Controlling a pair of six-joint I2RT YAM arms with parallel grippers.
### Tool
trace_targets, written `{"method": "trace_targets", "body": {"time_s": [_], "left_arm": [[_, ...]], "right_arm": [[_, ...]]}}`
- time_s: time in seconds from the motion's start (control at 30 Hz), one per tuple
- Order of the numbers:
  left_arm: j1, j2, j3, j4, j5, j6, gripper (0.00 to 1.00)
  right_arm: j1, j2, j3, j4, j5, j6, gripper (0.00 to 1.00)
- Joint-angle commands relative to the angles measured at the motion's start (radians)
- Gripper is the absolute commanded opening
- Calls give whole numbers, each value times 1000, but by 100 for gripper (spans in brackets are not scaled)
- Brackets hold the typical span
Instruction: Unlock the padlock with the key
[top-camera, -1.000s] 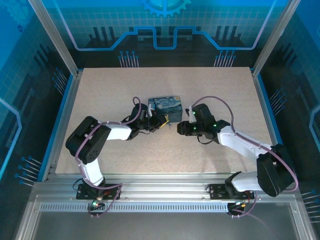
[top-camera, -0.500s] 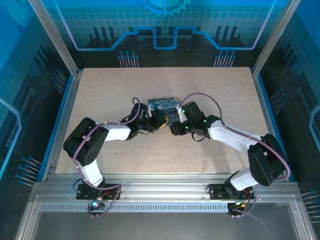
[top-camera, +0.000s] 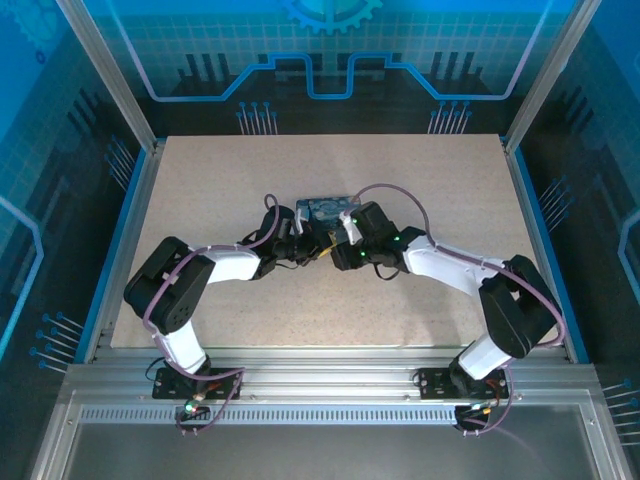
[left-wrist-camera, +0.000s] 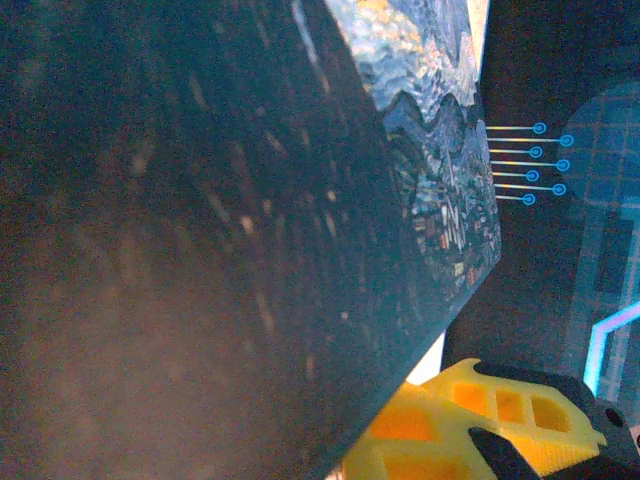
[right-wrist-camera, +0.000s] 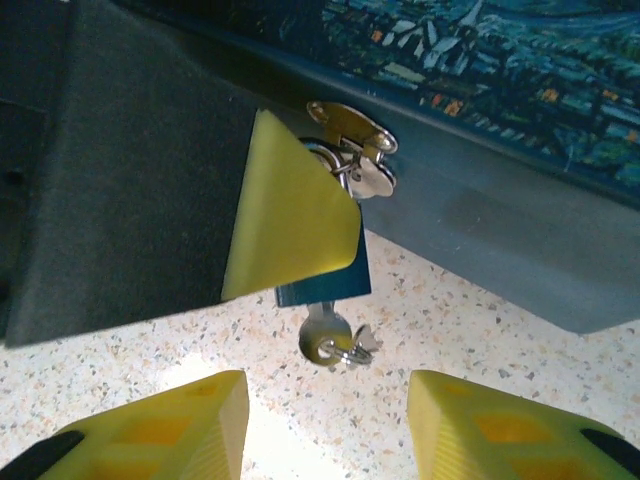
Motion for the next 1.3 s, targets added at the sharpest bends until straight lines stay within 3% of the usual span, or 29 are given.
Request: {"method": "trace_targets", "body": {"time_s": [0.0,0.63,1.07,1.13,1.27], "left_arm": [[4,-39,34,9,39,25,0],[17,-44,30,23,50,18,0],[18,-45,26,32,53,14,0],[18,-48,23,33,51,15,0],[18,-47,19,34,53,14,0]], "right_arm": [[14,26,38,30,18,-28,47],[27,83,58,52,28,-54,44],[32,98,66,51,32,-57,36],[32,94,61,56,34,-57,32],[33,88,55,60,18,-68,6]]}}
